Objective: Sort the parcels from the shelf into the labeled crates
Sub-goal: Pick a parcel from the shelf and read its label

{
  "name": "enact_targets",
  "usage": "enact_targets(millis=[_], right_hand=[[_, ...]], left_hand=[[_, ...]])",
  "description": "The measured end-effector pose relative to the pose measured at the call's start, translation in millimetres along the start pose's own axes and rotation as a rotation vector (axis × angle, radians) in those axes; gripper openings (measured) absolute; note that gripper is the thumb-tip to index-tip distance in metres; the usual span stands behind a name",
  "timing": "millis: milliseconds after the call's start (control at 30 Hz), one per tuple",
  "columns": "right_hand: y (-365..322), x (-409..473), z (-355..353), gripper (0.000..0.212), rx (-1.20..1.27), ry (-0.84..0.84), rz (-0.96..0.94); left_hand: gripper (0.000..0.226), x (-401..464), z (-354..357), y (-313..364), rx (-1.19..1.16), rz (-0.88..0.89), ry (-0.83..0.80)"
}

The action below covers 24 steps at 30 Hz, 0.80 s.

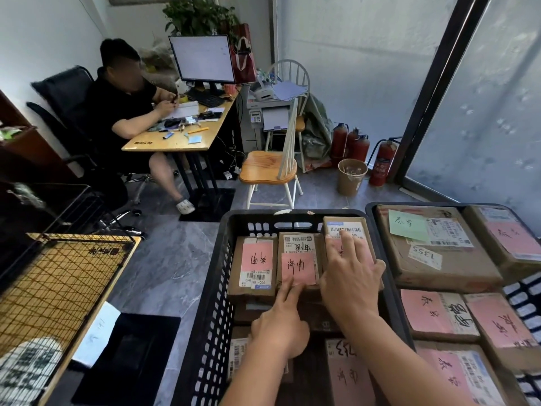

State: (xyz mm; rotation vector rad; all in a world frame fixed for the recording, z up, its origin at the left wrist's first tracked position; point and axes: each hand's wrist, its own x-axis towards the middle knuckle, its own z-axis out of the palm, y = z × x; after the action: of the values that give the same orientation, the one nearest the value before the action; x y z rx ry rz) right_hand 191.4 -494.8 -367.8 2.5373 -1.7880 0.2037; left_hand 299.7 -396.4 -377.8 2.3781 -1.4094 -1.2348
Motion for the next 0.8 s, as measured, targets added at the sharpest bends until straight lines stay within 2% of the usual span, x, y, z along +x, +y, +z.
enact_targets(millis=[267, 400, 467, 633, 800], right_hand=[[0.1, 7.1, 5.8, 0.066, -0.014, -0.012, -0.018], [5.9, 1.1, 40.5, 0.082, 0.016, 0.006, -0.107], [11.6, -5.6, 64.6, 0.079, 0.033, 0.006, -0.154], [17.3, -0.7, 88.2, 0.093, 0.105, -0.228, -0.119], [13.2, -1.2, 86.1, 0.089, 0.083, -0.225, -0.110]], left_hand=[[0.087, 4.7, 6.3, -9.0, -0.010, -0.008, 0.007], [0.087, 6.8, 3.7, -7.7, 0.003, 0.006, 0.001], [0.087, 8.4, 3.0, -6.9, 0.001, 0.011, -0.006], [0.091, 11.1, 3.6, -5.6, -0.012, -0.001, -0.020], [0.090, 8.4, 5.0, -5.4, -0.012, 0.035, 0.039]])
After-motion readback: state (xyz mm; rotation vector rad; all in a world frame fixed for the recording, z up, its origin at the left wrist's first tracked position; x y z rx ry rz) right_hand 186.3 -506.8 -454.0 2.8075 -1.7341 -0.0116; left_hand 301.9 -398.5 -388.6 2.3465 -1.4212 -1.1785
